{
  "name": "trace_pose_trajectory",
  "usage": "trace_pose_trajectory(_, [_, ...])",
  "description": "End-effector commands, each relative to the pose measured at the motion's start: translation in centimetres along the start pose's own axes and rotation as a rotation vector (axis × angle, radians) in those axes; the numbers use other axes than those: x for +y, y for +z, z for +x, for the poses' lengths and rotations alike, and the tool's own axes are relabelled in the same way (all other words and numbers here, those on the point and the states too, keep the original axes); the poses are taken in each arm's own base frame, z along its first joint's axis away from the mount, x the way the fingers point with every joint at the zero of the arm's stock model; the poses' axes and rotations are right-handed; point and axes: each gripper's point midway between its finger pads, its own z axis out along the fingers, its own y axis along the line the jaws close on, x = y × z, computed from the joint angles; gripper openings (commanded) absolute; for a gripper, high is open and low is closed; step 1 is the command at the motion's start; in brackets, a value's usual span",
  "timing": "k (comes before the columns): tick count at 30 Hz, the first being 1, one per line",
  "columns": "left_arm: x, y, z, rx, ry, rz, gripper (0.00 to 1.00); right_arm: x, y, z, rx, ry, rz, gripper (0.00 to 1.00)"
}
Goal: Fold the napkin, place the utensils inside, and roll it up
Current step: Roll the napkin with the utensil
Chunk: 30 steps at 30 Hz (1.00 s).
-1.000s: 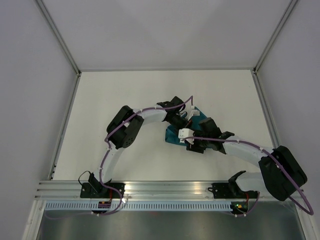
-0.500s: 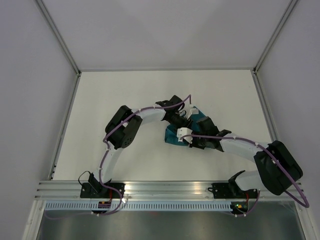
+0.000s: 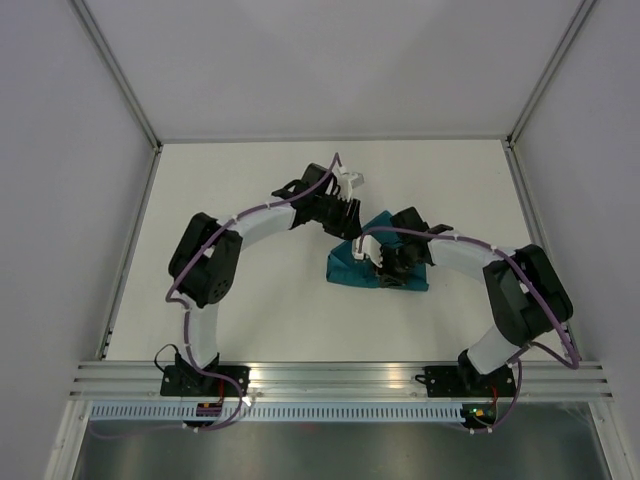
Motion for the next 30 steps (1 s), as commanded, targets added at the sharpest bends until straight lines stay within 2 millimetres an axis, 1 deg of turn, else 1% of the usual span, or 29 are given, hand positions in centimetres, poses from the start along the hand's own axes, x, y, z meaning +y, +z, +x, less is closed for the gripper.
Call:
trace_pose_trajectory(1, [-1.2, -4.9, -6.8, -0.26, 0.038, -0.093, 0.49, 3.7, 0.5, 2.7, 0.072, 0.094, -0.249, 0.2])
trace_pose_trajectory(2, [-0.4, -5.6, -6.9, -0.288, 0.036, -0.143, 0.49, 4.2, 0.0, 3.2, 0.088, 0.133, -0.293, 0.2])
trace_pose_trajectory(3, [-1.3, -7.6, -8.2, -0.348, 0.074, -0.156, 0.49, 3.3, -0.2, 2.7, 0.08, 0.13, -0.299, 0.2])
trace_pose_trajectory(4, [-0.4, -8.4, -8.3, -0.382, 0.082, -0.219, 0.49, 3.5, 0.3, 3.1, 0.085, 0.147, -0.343, 0.2])
trace_pose_trajectory(5, [-0.7, -9.3, -8.7, -0.417, 0.101, -0.233, 0.5, 3.8, -0.1, 3.5, 0.103, 0.183, -0.377, 0.2])
trace_pose_trajectory(6, [-1.8, -10.8, -9.5, -0.464, 0.149, -0.236, 0.5, 2.8, -0.1, 3.1, 0.103, 0.184, -0.375, 0.2])
trace_pose_trajectory(7, [-1.4, -11.4, -9.4, -0.502, 0.162, -0.279, 0.5, 2.7, 0.5, 3.7, 0.121, 0.215, -0.407, 0.2])
trace_pose_trajectory(8, [-1.5, -12.0, -9.5, -0.532, 0.183, -0.291, 0.5, 2.1, 0.4, 3.3, 0.126, 0.221, -0.418, 0.2])
trace_pose_trajectory(9, [-2.7, -13.5, -9.9, -0.584, 0.227, -0.297, 0.5, 2.0, 0.6, 3.4, 0.135, 0.234, -0.433, 0.2])
trace_pose_trajectory(10, [-1.9, -13.6, -9.3, -0.621, 0.24, -0.333, 0.5, 2.1, 1.3, 3.9, 0.155, 0.261, -0.465, 0.2])
trace_pose_trajectory(11, [-2.1, -14.0, -9.0, -0.645, 0.265, -0.342, 0.5, 2.2, 1.3, 4.1, 0.162, 0.285, -0.486, 0.2])
trace_pose_trajectory(12, [-3.0, -13.9, -8.5, -0.656, 0.327, -0.351, 0.5, 1.3, 1.4, 3.8, 0.158, 0.283, -0.48, 0.2])
trace_pose_trajectory(13, [-2.6, -14.2, -7.2, -0.672, 0.353, -0.4, 0.51, 1.5, 1.7, 4.3, 0.173, 0.315, -0.511, 0.2])
trace_pose_trajectory(14, [-3.5, -14.5, -7.4, -0.71, 0.402, -0.407, 0.52, 1.3, 1.8, 4.3, 0.169, 0.324, -0.516, 0.2])
trace_pose_trajectory(15, [-3.9, -13.9, -6.2, -0.699, 0.478, -0.462, 0.52, 0.9, 2.3, 4.4, 0.17, 0.333, -0.525, 0.2])
trace_pose_trajectory(16, [-4.4, -13.6, -5.7, -0.698, 0.521, -0.479, 0.52, 0.8, 2.2, 4.6, 0.174, 0.347, -0.533, 0.2])
trace_pose_trajectory(17, [-5.3, -13.5, -5.7, -0.722, 0.57, -0.492, 0.52, 0.3, 2.3, 4.5, 0.17, 0.349, -0.531, 0.2])
trace_pose_trajectory(18, [-6.2, -12.1, -3.9, -0.684, 0.66, -0.514, 0.52, 0.3, 2.5, 4.9, 0.174, 0.365, -0.541, 0.2])
trace_pose_trajectory(20, [-7.4, -10.9, -2.8, -0.672, 0.754, -0.536, 0.53, 0.0, 2.4, 4.8, 0.17, 0.369, -0.55, 0.2])
trace_pose_trajectory(21, [-9.1, -9.8, -2.0, -0.661, 0.836, -0.516, 0.53, 0.1, 2.7, 4.9, 0.163, 0.38, -0.563, 0.2])
trace_pose_trajectory(22, [-9.6, -9.1, -1.3, -0.644, 0.866, -0.509, 0.53, 0.1, 2.5, 4.9, 0.162, 0.391, -0.569, 0.2])
trace_pose_trajectory(23, [-9.7, -7.7, -0.4, -0.607, 0.9, -0.503, 0.53, -0.2, 2.5, 4.8, 0.157, 0.394, -0.566, 0.2])
trace_pose_trajectory(24, [-11.0, -6.6, 0.6, -0.581, 0.971, -0.489, 0.54, -0.2, 2.6, 4.9, 0.16, 0.4, -0.571, 0.2])
trace_pose_trajectory(26, [-11.2, -5.0, 1.8, -0.534, 1.03, -0.496, 0.57, -0.2, 2.5, 4.8, 0.159, 0.405, -0.576, 0.2])
trace_pose_trajectory(27, [-11.5, -3.4, 3.3, -0.485, 1.085, -0.478, 0.57, -0.2, 2.5, 4.8, 0.161, 0.408, -0.58, 0.2])
trace_pose_trajectory(28, [-11.5, -2.5, 4.0, -0.459, 1.108, -0.474, 0.58, -0.1, 2.5, 4.9, 0.163, 0.409, -0.583, 0.2])
trace_pose_trajectory(29, [-11.6, -1.0, 5.5, -0.409, 1.153, -0.457, 0.59, -0.3, 2.5, 4.9, 0.163, 0.407, -0.581, 0.2])
trace_pose_trajectory(30, [-11.5, -0.3, 6.2, -0.384, 1.175, -0.452, 0.59, -0.3, 2.5, 4.9, 0.165, 0.405, -0.581, 0.2])
